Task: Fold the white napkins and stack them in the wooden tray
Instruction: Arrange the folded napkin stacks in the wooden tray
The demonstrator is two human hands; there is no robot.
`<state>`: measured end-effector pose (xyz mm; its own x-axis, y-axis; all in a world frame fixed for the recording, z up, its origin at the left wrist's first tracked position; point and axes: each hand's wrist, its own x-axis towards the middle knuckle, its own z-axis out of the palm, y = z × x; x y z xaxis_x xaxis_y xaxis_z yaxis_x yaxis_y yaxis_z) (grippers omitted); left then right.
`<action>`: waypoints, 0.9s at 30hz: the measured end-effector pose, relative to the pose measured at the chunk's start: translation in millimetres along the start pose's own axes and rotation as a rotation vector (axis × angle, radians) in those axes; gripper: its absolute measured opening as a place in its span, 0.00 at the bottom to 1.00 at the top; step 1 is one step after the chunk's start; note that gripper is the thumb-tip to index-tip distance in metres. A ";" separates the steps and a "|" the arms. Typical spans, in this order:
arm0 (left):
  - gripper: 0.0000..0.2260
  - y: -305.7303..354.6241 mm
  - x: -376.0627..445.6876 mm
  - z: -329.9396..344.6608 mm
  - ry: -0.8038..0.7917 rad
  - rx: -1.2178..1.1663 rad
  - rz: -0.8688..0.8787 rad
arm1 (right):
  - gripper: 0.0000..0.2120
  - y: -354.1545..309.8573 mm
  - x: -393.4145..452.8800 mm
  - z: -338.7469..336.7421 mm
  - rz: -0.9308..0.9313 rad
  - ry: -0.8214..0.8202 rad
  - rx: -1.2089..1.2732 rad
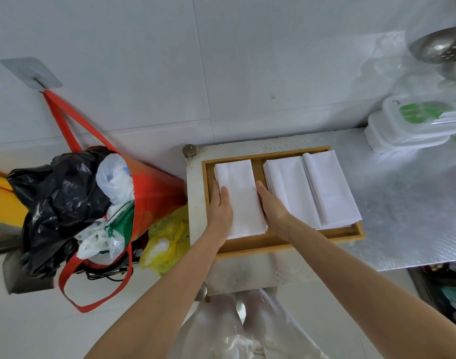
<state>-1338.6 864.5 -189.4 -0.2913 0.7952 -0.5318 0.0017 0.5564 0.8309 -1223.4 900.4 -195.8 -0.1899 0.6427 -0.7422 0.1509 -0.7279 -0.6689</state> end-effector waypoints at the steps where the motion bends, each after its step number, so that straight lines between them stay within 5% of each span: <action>1: 0.24 -0.2 -0.1 -1.0 -0.001 0.017 0.002 | 0.22 0.5 -0.5 -1.1 -0.008 0.008 -0.014; 7: 0.23 -9.2 -10.8 -0.5 0.022 0.034 0.016 | 0.29 14.3 -9.0 6.6 -0.058 0.010 -0.292; 18: 0.22 13.8 16.7 -11.6 0.005 -0.016 -0.015 | 0.26 -23.6 4.7 3.8 -0.186 0.064 -0.335; 27: 0.20 25.0 35.0 -4.0 0.053 0.033 -0.068 | 0.26 -41.8 18.3 3.7 -0.122 0.036 -0.313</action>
<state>-1352.7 905.3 -186.6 -0.3424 0.7420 -0.5763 0.0115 0.6167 0.7872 -1236.8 941.7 -181.3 -0.1914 0.7324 -0.6535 0.4213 -0.5400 -0.7286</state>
